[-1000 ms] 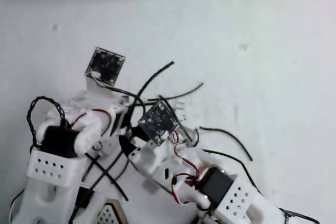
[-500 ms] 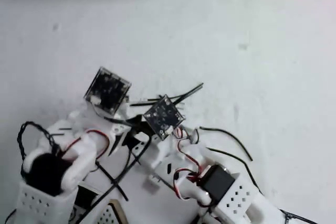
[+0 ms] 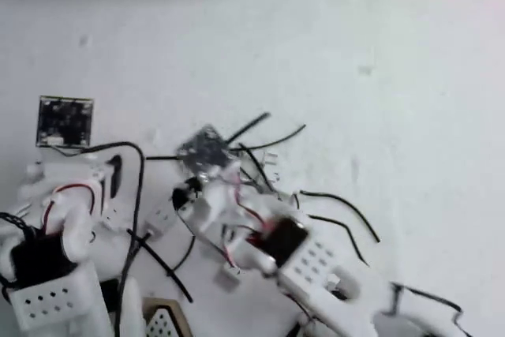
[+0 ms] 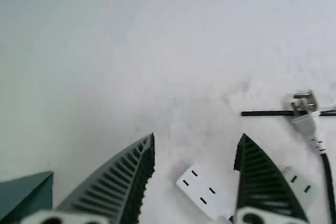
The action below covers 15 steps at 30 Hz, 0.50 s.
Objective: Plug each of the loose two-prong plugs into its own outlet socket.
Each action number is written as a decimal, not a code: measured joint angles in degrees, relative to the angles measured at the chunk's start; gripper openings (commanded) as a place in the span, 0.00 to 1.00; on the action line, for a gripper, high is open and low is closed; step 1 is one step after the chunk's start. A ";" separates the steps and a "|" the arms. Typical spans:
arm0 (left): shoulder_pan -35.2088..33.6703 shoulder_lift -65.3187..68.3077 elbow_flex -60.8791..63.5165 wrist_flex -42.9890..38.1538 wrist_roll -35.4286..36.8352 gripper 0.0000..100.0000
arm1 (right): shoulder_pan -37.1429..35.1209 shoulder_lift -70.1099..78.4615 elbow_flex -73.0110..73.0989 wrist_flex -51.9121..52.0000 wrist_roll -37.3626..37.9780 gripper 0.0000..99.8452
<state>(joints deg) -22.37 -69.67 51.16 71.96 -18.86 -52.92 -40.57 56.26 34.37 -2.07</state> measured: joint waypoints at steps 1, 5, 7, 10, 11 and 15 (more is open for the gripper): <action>-1.58 0.00 1.76 -0.97 0.00 0.26 | 0.00 3.25 -0.62 -1.41 0.53 0.02; -8.53 0.00 8.35 -5.63 -0.09 0.26 | 0.09 13.63 -2.37 -7.12 3.16 0.02; -11.60 0.00 11.78 -7.65 -0.09 0.26 | 0.00 17.32 -2.81 -9.58 4.22 0.02; -13.54 0.00 16.53 -10.64 -0.09 0.26 | 0.09 21.10 -3.43 -12.04 4.31 0.02; -14.07 0.00 18.02 -11.52 -0.09 0.26 | 0.09 21.89 -3.60 -12.66 4.31 0.02; -14.07 0.00 22.77 -13.63 -0.09 0.26 | 0.00 23.03 -3.69 -15.03 4.40 0.02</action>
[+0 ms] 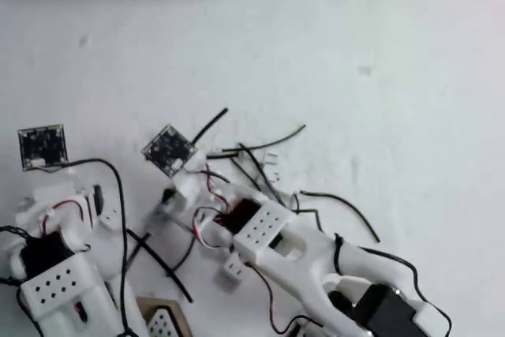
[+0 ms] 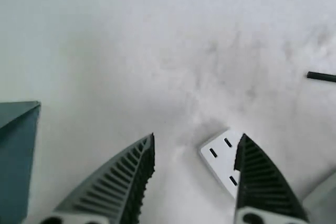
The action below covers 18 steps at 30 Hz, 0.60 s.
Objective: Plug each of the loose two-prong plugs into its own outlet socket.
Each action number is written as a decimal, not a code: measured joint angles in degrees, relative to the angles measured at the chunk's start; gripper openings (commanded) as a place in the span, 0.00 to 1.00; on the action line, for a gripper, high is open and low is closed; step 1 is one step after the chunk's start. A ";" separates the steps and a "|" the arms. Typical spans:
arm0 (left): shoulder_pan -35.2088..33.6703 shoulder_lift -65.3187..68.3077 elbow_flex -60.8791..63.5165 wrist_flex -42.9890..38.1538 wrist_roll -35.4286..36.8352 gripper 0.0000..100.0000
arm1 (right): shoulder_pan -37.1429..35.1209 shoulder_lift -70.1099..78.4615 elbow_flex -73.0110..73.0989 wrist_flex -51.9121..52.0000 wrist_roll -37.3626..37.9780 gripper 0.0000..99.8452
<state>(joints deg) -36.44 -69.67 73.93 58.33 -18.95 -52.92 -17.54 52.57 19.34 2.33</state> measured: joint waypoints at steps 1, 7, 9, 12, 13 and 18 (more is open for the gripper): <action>0.00 0.00 0.88 -0.26 0.00 0.26 | 0.00 0.09 0.00 -0.18 0.18 0.02; 0.00 0.00 2.90 -0.44 0.00 0.26 | 0.00 2.11 -0.09 -0.35 0.26 0.02; 0.00 0.00 2.90 -0.53 0.00 0.26 | 0.09 3.08 -0.18 -0.79 0.26 0.02; 0.00 0.00 2.90 -0.53 0.00 0.26 | 0.18 3.60 -0.79 -0.97 0.26 0.02; 0.00 0.00 3.08 -0.53 0.00 0.26 | 0.18 3.60 -0.88 -0.97 0.26 0.02; 0.00 0.00 3.34 -0.53 0.00 0.26 | -0.44 3.60 -0.88 -0.97 0.26 0.02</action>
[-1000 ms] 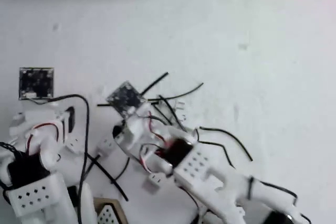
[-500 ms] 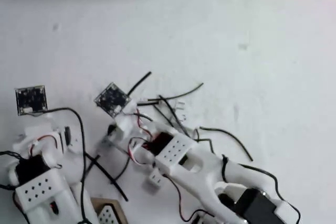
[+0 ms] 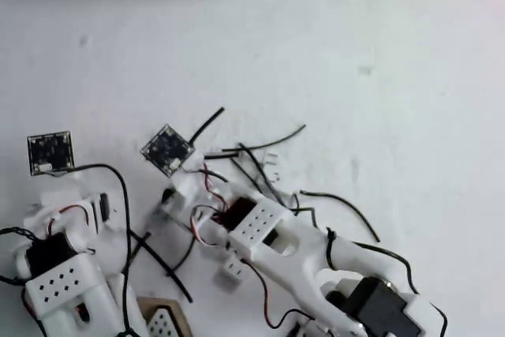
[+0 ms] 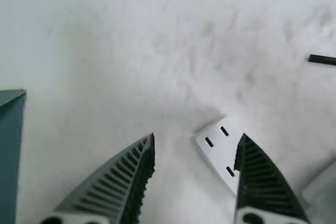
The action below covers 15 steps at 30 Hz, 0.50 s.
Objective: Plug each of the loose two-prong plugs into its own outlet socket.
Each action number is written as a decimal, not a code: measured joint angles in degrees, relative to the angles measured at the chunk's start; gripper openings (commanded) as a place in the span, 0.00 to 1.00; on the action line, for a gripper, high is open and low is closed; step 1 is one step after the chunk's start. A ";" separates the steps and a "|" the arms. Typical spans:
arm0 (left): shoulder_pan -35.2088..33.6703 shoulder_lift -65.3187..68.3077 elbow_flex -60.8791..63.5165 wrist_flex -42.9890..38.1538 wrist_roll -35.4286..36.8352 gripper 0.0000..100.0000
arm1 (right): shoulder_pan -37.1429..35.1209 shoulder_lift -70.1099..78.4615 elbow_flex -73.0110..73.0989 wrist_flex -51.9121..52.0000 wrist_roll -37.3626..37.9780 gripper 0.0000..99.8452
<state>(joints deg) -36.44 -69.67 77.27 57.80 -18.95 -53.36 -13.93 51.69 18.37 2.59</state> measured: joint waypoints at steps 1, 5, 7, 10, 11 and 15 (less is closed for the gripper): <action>0.00 0.00 0.00 0.00 0.00 0.26 | -0.35 0.00 0.00 0.00 0.00 0.02; 0.00 0.00 0.00 0.00 0.00 0.26 | -0.62 0.00 -0.09 0.35 0.00 0.02; 0.00 0.00 0.00 0.00 0.00 0.26 | -0.88 0.00 -1.14 2.55 -0.09 0.02; 0.00 0.00 0.00 0.00 0.00 0.26 | -0.88 -1.32 -1.93 7.21 -0.09 0.02; 0.00 0.00 0.00 0.00 0.00 0.26 | -0.88 -1.58 -1.93 8.09 -0.26 0.02; 0.00 0.00 0.00 0.00 0.00 0.26 | -0.88 -1.76 -1.93 8.79 -1.41 0.02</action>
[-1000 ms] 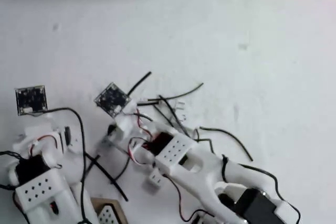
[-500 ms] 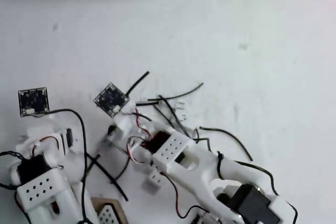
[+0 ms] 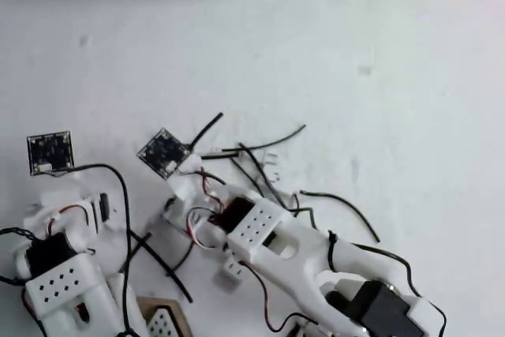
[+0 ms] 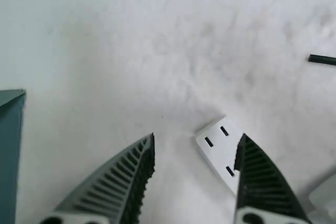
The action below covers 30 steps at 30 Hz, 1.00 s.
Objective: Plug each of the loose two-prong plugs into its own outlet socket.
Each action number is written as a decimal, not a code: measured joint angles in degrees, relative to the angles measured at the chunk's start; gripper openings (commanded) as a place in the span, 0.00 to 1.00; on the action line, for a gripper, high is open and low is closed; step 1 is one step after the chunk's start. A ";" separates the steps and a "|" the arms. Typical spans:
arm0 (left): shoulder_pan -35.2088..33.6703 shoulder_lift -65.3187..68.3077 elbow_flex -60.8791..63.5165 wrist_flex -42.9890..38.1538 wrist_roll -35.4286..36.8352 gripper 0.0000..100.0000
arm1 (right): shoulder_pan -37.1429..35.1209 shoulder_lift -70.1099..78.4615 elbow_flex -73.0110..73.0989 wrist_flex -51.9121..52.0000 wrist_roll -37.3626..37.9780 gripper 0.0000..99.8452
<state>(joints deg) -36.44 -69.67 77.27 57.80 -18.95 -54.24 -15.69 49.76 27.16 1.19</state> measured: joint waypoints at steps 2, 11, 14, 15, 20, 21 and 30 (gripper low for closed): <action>0.00 0.00 0.00 0.00 0.00 0.26 | 0.00 0.35 -0.09 -0.18 0.00 0.02; 0.00 0.00 0.00 0.00 0.00 0.26 | 0.00 3.69 -0.18 -1.67 -0.09 0.02; 0.00 0.00 0.00 0.00 0.00 0.26 | 0.00 4.22 -0.26 -1.76 -0.09 0.02; 0.00 0.00 0.00 0.00 0.00 0.26 | 0.00 4.84 -0.62 -1.76 0.35 0.02; 0.00 0.00 0.00 0.00 0.00 0.26 | -0.09 8.79 -2.90 -1.58 5.89 0.02; 0.00 0.00 0.35 0.00 0.00 0.26 | -0.09 9.76 -3.52 -1.49 6.33 0.02; 0.00 0.00 2.55 -2.99 0.00 0.26 | -0.09 12.57 -5.63 1.49 7.03 0.02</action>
<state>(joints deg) -36.44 -69.67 79.82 54.81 -18.95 -54.33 -3.12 44.13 28.66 8.22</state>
